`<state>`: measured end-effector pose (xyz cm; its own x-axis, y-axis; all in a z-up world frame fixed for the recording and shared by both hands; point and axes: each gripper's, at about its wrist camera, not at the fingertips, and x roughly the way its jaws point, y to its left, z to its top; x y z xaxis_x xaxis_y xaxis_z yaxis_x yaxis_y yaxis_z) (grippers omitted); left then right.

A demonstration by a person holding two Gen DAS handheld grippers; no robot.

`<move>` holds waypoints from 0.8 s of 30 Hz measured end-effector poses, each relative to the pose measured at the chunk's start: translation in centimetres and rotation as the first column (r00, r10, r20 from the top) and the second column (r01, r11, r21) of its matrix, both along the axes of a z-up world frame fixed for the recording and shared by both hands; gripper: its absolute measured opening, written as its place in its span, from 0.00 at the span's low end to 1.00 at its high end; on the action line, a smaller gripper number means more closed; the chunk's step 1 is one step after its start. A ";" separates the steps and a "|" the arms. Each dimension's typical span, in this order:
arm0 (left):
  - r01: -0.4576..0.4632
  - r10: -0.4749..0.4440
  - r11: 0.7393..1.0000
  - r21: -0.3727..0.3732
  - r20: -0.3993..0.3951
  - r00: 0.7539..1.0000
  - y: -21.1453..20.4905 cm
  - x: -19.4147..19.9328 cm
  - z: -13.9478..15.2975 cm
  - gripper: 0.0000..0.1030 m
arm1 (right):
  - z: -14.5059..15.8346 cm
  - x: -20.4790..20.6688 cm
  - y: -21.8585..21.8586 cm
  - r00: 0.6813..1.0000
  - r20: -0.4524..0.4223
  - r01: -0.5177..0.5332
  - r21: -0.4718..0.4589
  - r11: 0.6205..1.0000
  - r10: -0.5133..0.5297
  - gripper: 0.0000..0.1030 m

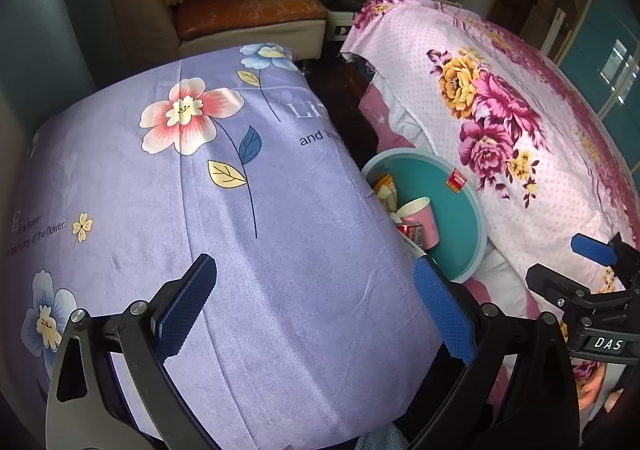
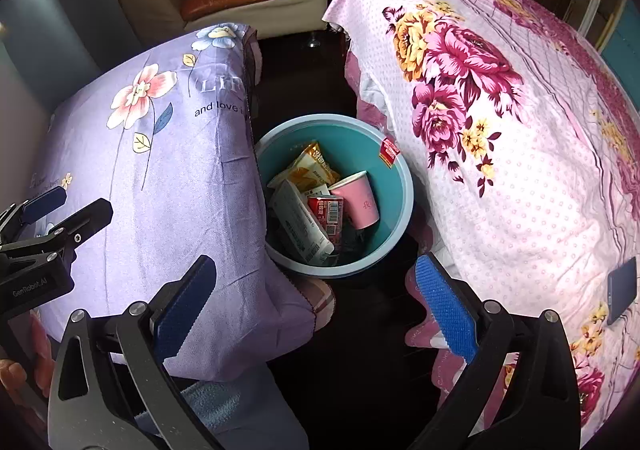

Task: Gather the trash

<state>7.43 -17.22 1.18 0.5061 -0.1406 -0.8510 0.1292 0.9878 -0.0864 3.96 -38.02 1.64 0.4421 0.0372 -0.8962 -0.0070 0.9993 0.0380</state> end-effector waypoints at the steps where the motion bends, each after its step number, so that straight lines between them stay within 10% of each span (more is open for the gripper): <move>1: -0.003 0.003 1.000 -0.002 -0.002 1.000 0.1 -0.1 -0.1 0.96 | 0.0 -0.1 0.0 1.000 0.004 0.002 0.001 1.000 -0.002 0.93; 24: -0.037 0.037 0.999 0.003 0.016 0.999 1.3 -0.1 -1.6 0.96 | -2.1 0.7 0.5 0.999 0.004 0.032 0.024 0.999 -0.032 0.93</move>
